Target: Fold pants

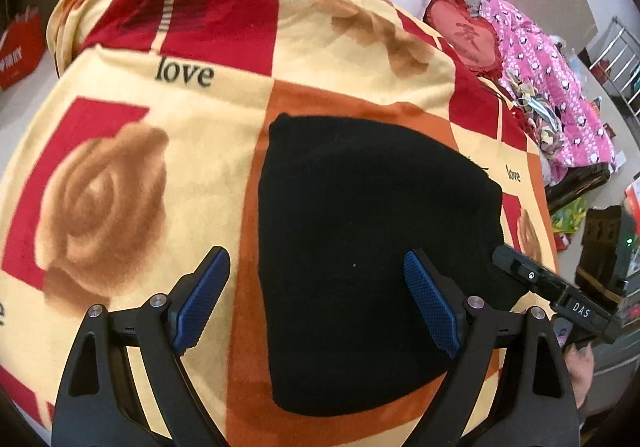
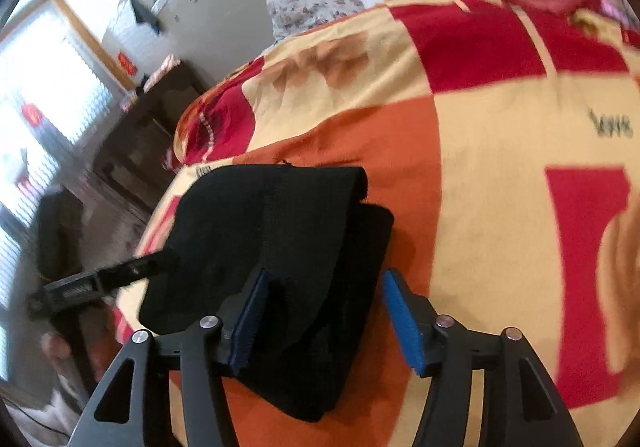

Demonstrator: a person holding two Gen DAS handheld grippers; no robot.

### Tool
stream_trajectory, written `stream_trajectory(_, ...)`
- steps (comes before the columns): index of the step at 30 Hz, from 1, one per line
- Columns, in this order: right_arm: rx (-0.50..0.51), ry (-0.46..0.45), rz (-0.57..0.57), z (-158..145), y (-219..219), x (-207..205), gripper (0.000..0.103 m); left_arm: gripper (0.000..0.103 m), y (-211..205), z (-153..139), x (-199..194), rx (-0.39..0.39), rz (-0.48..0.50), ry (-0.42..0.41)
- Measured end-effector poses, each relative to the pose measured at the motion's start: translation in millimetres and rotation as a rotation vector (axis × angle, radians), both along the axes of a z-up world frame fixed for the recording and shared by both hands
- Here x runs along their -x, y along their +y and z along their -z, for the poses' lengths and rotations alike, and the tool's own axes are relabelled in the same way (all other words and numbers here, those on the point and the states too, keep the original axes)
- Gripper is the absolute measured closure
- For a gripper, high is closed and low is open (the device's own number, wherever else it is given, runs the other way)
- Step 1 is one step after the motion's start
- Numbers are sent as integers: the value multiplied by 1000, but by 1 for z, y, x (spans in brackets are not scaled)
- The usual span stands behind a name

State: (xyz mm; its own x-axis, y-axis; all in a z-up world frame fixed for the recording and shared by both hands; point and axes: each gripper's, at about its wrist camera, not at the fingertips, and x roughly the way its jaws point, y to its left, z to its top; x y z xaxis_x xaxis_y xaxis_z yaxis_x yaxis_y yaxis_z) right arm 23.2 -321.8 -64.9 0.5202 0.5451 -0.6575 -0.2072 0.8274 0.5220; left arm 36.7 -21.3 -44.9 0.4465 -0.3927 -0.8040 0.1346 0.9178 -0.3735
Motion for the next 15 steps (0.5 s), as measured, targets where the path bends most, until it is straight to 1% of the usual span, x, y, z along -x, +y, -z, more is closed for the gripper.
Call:
stream_trajectory(4, -77, 29, -10, 9, -2, -3, 44, 14, -2, 0, -1, -1, 2, -6)
stream_trajectory(6, -86, 32, -14, 10, 0, -5, 42, 14, -4, 0, -2, -8, 7, -12)
stream_trajectory(9, -107, 27, -16, 10, 2, -8, 36, 14, -5, 2, -4, -2, 7, -11)
stream_trajectory(15, -57, 6, -33, 7, 11, -9, 32, 12, -7, 8, -7, 21, 7, -1)
